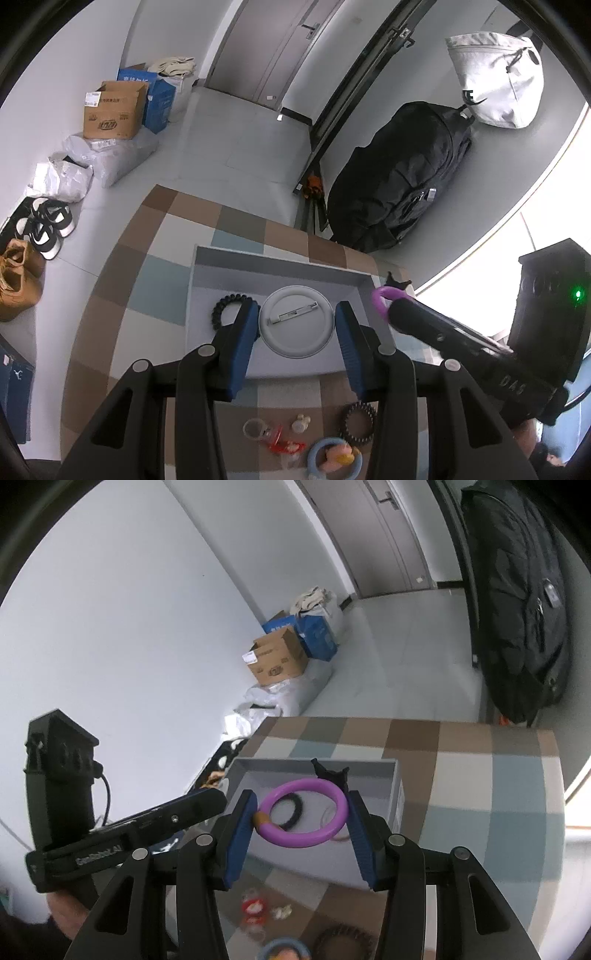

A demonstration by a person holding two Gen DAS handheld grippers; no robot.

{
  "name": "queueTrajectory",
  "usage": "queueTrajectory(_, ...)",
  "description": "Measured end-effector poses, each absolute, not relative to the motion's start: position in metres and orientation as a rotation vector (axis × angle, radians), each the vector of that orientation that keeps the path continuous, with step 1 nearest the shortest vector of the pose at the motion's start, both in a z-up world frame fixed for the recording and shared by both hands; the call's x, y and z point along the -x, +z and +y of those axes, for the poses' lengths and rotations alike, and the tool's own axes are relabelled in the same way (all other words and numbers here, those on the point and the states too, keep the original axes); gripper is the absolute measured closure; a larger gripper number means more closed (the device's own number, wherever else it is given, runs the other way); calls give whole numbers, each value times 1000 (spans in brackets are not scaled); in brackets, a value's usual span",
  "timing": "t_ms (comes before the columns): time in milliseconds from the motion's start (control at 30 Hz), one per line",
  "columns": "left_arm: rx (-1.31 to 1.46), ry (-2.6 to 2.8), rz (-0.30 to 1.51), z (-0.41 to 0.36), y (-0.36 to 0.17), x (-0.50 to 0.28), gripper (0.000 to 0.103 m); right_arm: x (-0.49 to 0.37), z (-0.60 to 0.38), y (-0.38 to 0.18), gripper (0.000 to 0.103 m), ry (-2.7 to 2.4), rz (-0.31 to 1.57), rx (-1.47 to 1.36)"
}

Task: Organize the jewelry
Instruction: 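Lower badge and purple ring into the grey box and open both grippers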

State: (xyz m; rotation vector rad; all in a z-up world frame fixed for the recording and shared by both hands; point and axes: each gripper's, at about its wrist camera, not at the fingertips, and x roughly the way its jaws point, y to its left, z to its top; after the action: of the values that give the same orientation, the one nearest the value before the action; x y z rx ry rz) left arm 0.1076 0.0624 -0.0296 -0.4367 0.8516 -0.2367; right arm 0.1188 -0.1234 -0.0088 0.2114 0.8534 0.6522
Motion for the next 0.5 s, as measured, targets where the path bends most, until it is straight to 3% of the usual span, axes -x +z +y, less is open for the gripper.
queueTrajectory(500,388,-217,900,57,-45,-125,65,-137,-113,-36,55,678,873,-169)
